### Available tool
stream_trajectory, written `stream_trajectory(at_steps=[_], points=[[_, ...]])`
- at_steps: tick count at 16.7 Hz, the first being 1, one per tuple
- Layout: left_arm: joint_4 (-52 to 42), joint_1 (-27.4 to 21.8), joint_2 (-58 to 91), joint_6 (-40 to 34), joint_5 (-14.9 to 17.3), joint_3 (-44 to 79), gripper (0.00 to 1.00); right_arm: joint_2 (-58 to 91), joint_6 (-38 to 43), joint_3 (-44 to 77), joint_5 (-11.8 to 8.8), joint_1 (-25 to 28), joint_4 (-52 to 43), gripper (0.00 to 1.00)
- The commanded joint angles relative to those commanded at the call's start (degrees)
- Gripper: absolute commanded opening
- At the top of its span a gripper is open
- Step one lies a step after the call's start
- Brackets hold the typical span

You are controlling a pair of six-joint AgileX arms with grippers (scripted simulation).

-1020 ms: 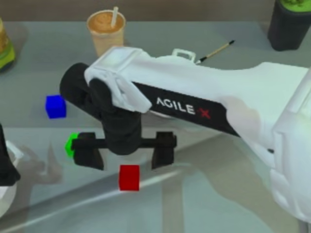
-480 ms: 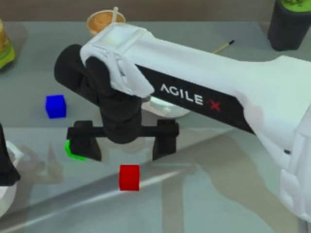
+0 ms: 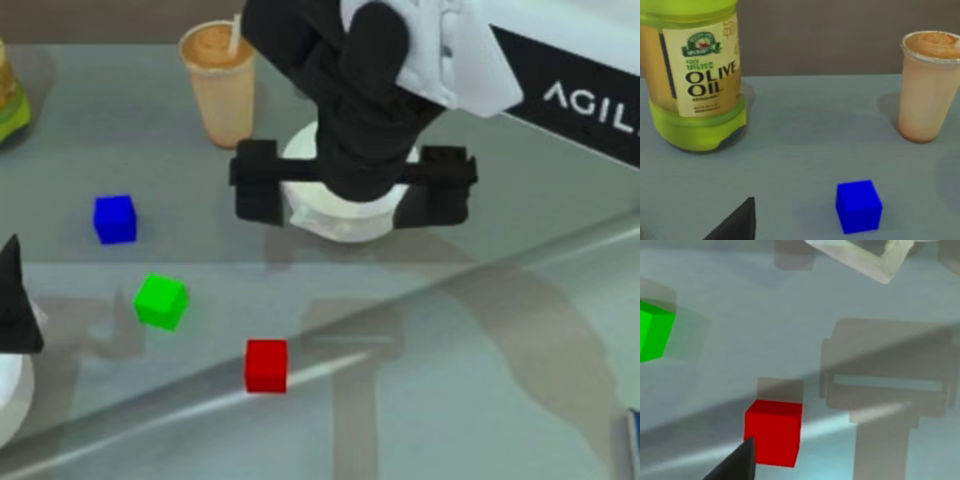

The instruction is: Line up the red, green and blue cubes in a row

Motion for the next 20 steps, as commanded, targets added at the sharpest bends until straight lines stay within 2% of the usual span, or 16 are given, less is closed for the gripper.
stream_trajectory(at_steps=[5, 9, 13, 20], points=[[-12.4, -3.6, 24.2, 0.2, -0.1, 16.5, 1.0, -30.1, -11.7, -24.8, 3.0, -11.2, 13.9, 1.0], [-23.4, -6.8, 46.5, 0.4, -0.2, 30.5, 1.0, -57.3, -21.9, -49.4, 3.4, -21.5, 27.0, 1.0], [-33.7, -9.8, 65.7, 0.6, -0.3, 43.6, 1.0, -81.5, -31.1, -73.0, 1.7, -30.9, 40.3, 1.0], [-46.3, -13.7, 89.4, 0.7, -0.1, 61.4, 1.0, -108.2, -41.7, -101.1, -4.1, -42.2, 60.3, 1.0]])
